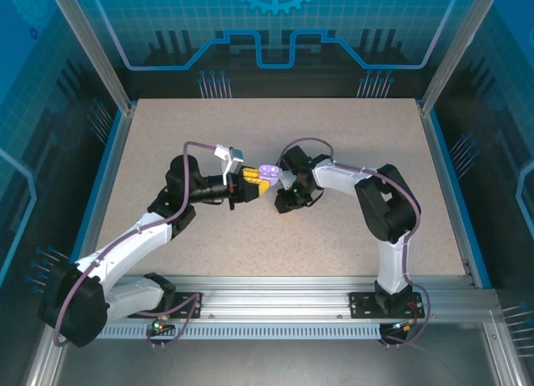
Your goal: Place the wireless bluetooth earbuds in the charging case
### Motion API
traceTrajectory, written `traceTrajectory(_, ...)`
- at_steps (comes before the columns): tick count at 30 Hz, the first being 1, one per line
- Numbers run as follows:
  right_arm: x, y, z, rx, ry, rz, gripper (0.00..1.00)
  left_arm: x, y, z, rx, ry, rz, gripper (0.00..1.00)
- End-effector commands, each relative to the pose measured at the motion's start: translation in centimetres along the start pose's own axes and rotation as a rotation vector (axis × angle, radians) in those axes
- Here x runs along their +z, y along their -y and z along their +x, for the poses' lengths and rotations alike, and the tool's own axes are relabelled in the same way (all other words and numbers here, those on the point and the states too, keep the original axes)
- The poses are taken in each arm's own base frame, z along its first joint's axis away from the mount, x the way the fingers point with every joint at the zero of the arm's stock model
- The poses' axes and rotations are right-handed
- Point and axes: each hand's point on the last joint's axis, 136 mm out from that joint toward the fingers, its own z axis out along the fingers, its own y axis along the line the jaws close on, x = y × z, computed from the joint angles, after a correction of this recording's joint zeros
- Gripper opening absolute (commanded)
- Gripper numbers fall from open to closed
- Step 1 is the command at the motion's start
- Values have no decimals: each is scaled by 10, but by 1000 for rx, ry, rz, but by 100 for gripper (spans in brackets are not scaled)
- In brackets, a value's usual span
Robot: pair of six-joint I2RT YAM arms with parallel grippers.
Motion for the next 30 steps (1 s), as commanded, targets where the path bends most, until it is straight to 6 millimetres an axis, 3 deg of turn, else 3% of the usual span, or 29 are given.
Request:
traceTrajectory(1, -18, -15, -3, -48, 34, -27, 25, -2, 8, -11, 49, 23, 5, 5)
traceTrajectory(6, -21, -16, -10, -79, 37, -2, 33, -3, 8, -12, 54, 27, 6, 5)
traceTrajectory(14, -8, -13, -18, -126, -11, 93, 42, -4, 10, -13, 56, 29, 5, 5)
traceTrajectory(30, 9, -8, -12, -178, -92, 202, 40, -4, 9, -11, 55, 25, -1, 5)
